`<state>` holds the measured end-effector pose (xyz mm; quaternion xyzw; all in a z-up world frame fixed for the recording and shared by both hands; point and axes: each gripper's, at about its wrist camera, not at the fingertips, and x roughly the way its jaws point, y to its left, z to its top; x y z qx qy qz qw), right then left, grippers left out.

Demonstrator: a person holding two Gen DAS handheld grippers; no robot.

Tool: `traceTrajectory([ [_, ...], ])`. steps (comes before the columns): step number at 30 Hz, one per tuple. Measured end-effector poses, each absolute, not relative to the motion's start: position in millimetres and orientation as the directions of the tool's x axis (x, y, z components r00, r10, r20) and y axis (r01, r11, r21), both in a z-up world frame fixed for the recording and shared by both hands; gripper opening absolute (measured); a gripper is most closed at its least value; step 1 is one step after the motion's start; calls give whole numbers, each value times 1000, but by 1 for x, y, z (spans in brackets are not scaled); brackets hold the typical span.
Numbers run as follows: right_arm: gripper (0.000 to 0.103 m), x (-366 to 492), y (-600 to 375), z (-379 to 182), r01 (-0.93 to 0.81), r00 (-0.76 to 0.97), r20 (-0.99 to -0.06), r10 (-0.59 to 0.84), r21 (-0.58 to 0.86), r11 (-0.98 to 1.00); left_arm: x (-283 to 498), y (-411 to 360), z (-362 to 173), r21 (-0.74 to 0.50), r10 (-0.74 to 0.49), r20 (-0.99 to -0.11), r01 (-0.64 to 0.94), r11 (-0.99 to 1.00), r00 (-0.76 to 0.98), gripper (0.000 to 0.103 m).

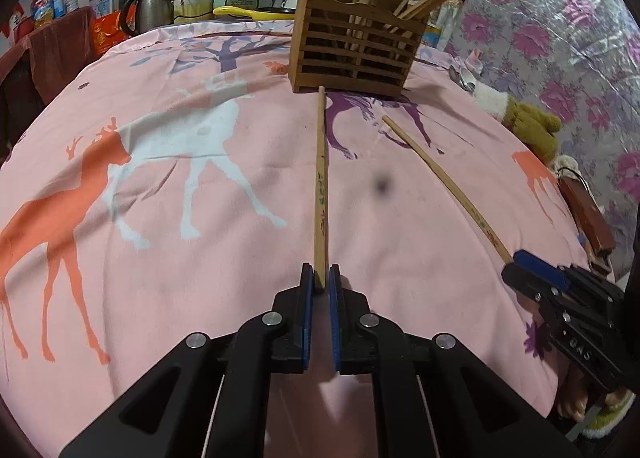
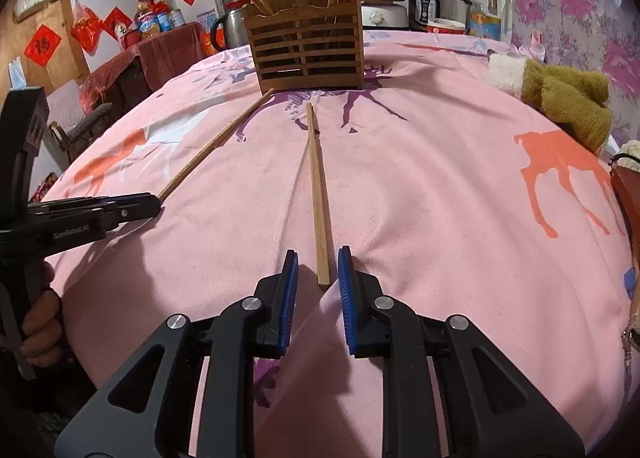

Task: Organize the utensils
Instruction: 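Close the right tool on a chopstick while the left tool closes on the last one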

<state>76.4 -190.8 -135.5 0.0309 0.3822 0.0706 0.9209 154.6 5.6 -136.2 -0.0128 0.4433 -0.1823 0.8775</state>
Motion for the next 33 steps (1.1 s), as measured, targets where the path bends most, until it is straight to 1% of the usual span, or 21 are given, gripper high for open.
traceTrajectory([
  [2, 14, 76, -191, -136, -100, 701, -698, 144, 105, 990, 149, 4, -136, -172, -330, -771, 321, 931, 544, 8],
  [7, 14, 76, -193, -136, -99, 701, -698, 149, 111, 989, 147, 4, -138, -171, -334, -766, 327, 929, 549, 9],
  [8, 14, 76, -193, -136, -99, 700, -698, 150, 113, 989, 146, 4, -138, -172, -335, -766, 328, 929, 549, 11],
  [10, 14, 76, -193, -136, -99, 700, -698, 151, 115, 988, 145, 1, -137, -173, -343, -763, 339, 925, 547, 19],
  [12, 14, 77, -193, -135, -99, 700, -698, 150, 113, 989, 142, -6, -137, -160, -346, -760, 358, 920, 549, 33],
  [13, 14, 77, -193, -135, -99, 700, -698, 151, 114, 989, 140, -11, -137, -135, -335, -760, 368, 920, 557, 36],
  [16, 14, 76, -194, -136, -99, 700, -698, 152, 116, 988, 137, -19, -138, -72, -292, -757, 368, 927, 585, 36],
  [19, 14, 76, -194, -136, -99, 700, -698, 152, 116, 988, 141, -11, -137, -104, -304, -758, 353, 930, 578, 36],
  [22, 14, 76, -193, -136, -99, 700, -698, 151, 115, 988, 148, 0, -137, -159, -327, -756, 326, 932, 567, 35],
  [24, 14, 76, -193, -136, -99, 701, -698, 150, 113, 989, 149, -1, -137, -139, -310, -757, 321, 937, 575, 30],
  [25, 14, 76, -193, -136, -98, 701, -698, 149, 112, 989, 147, -4, -137, -115, -293, -757, 321, 940, 584, 30],
  [26, 14, 76, -193, -136, -98, 701, -698, 148, 111, 989, 146, -7, -138, -91, -276, -757, 323, 942, 592, 26],
  [27, 14, 76, -193, -135, -99, 702, -697, 147, 109, 989, 145, -8, -138, -80, -270, -756, 325, 942, 596, 16],
  [29, 13, 76, -193, -135, -99, 703, -696, 146, 107, 989, 145, -8, -138, -97, -291, -757, 340, 935, 585, 6],
  [31, 7, 76, -192, -135, -104, 703, -695, 149, 108, 989, 144, -7, -137, -111, -300, -758, 340, 934, 579, 6],
  [33, 7, 76, -191, -135, -105, 704, -695, 148, 104, 989, 143, -6, -134, -114, -301, -756, 336, 935, 581, 6],
])
